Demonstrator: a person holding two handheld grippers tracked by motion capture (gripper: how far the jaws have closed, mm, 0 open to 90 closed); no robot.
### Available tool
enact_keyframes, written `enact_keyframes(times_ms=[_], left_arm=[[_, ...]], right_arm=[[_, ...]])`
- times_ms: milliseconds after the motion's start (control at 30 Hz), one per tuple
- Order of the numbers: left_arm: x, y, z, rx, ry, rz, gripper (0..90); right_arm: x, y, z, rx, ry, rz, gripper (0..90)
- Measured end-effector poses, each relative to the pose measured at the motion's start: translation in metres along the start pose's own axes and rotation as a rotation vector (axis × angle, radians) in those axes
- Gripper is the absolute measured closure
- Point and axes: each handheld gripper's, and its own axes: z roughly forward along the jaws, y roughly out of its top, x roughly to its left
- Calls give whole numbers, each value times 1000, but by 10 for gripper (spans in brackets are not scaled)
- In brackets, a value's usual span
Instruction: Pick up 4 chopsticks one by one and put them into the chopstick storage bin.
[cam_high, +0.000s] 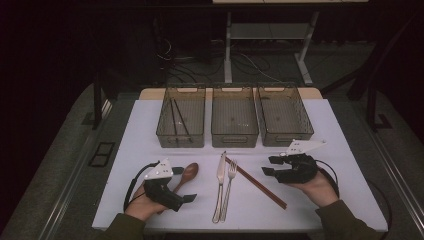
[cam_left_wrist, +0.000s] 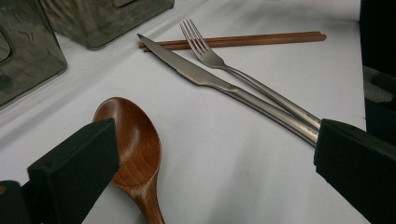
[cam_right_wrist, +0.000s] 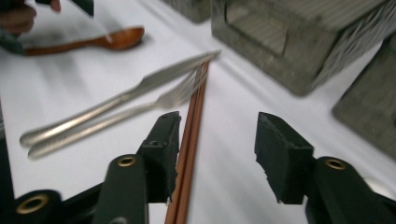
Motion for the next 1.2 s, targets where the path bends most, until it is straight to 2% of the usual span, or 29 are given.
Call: enact_keyframes(times_ms=[200,500,767,1200], left_arm=[[-1,0,0,1,0,1,0],[-1,0,0,2,3,4,0],[-1,0,-1,6,5,7,0],[-1,0,-1,8,6,8,0]], right_arm=[[5,-17,-5,41,3,-7,590],[13,-38,-16,95,22,-11,751],[18,-50,-13,167,30,-25,780],[18,-55,-4,221,32,-26,784]])
